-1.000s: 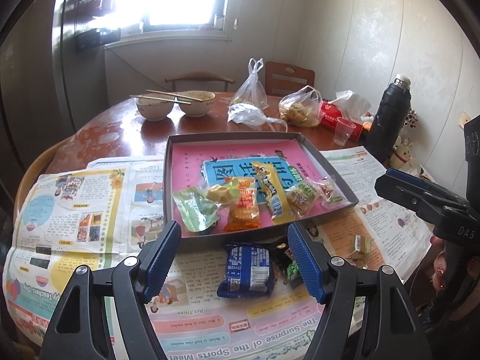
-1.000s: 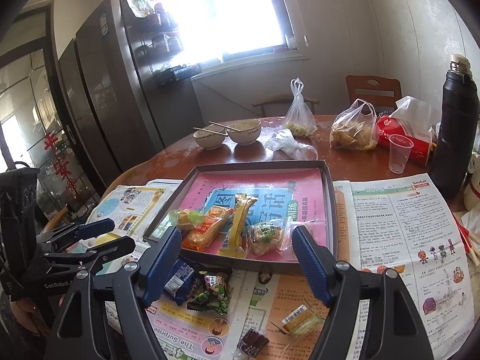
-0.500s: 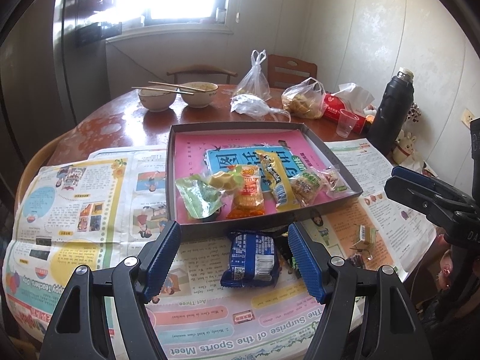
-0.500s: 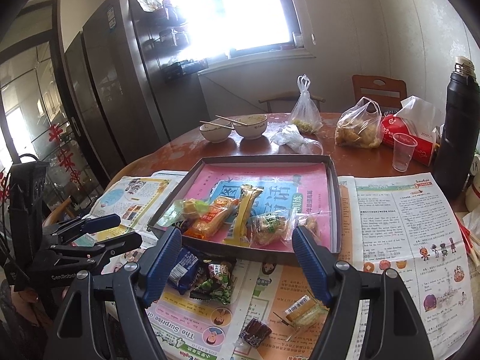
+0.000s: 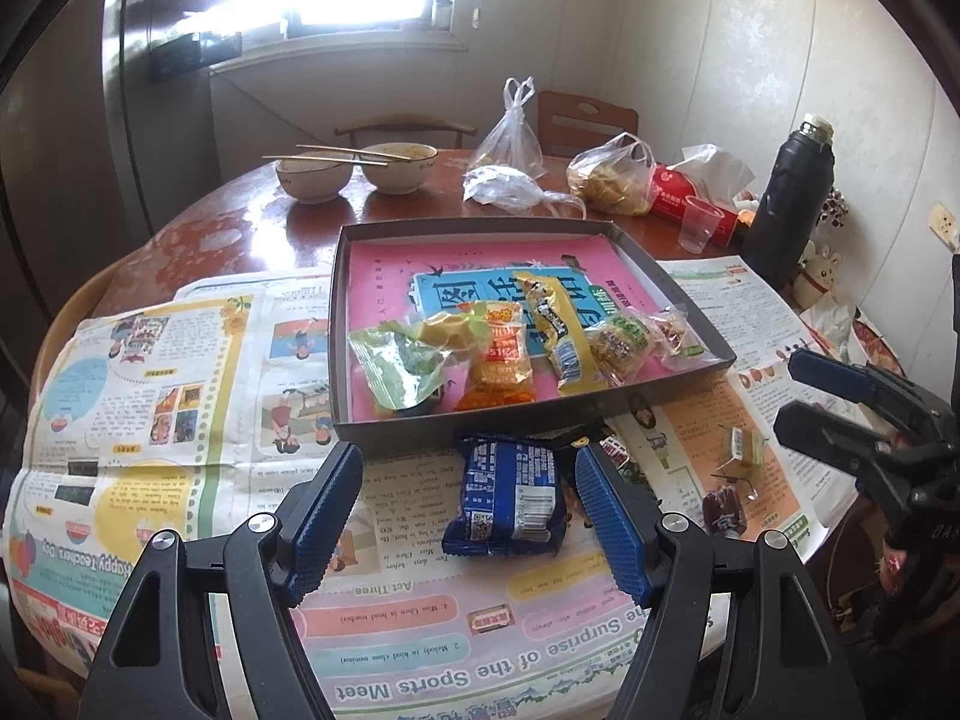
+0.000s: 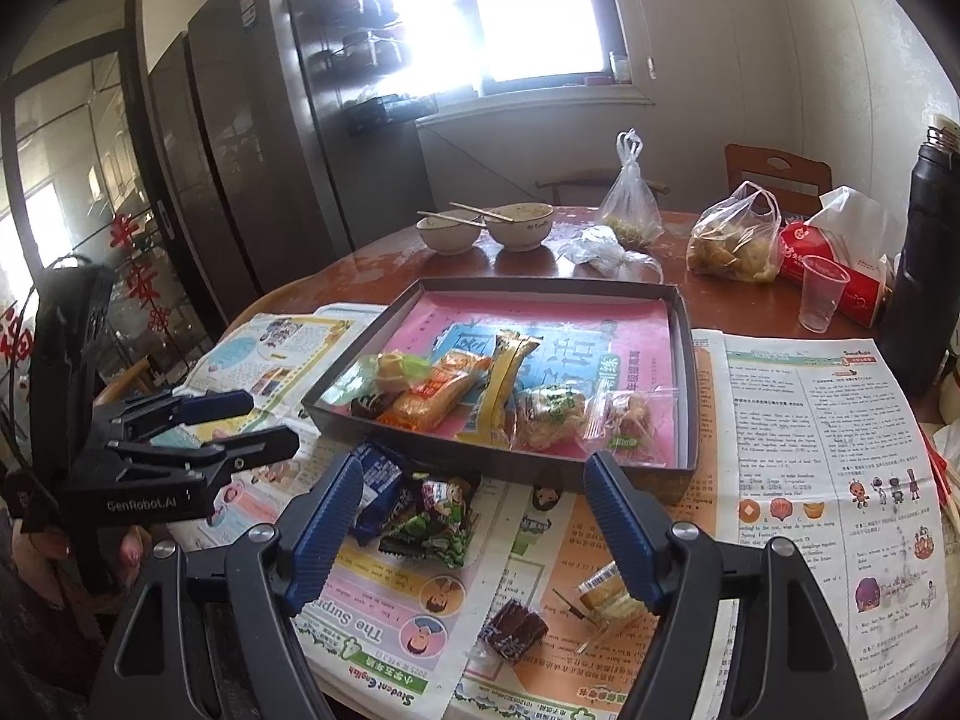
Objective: Organize snacks
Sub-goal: 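Move the right tool toward the brown-wrapped candy while the left tool approaches the blue biscuit packet, then grasp the brown-wrapped candy with the right tool while the left tool grasps the blue biscuit packet, then carry the candy into the tray with the right tool while the left tool carries the biscuit packet, then lower both snacks onto the pink book and open both tools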
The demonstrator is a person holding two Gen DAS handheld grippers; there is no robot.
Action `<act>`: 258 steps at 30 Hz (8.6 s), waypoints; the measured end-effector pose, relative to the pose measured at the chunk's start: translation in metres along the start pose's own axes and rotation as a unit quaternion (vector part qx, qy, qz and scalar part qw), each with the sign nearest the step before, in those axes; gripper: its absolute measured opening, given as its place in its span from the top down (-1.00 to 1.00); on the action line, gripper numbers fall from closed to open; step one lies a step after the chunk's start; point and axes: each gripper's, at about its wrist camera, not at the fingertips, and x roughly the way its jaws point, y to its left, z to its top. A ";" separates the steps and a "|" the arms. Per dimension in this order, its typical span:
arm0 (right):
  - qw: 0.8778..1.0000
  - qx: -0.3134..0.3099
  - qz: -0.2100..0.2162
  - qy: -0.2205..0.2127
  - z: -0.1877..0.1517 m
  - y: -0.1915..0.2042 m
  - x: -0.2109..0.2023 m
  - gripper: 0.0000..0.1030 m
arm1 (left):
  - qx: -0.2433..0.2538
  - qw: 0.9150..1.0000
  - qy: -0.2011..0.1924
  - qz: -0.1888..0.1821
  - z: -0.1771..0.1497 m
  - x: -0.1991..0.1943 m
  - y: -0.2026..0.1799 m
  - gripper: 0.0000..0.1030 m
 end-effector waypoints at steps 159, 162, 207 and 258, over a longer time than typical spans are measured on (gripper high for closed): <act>0.996 0.052 -0.074 0.003 0.022 -0.083 0.066 0.35 | -0.047 0.999 0.014 -0.008 0.050 0.095 0.013 -0.04; 0.995 0.059 -0.077 0.006 0.021 -0.089 0.071 0.35 | -0.047 0.999 0.015 -0.007 0.052 0.097 0.013 -0.04; 0.995 0.064 -0.081 -0.003 0.015 -0.099 0.085 0.34 | -0.063 0.998 0.015 -0.002 0.052 0.102 0.020 -0.05; 0.995 0.070 -0.069 -0.027 0.022 -0.090 0.053 -0.09 | -0.054 0.998 -0.010 0.008 0.056 0.067 0.011 -0.33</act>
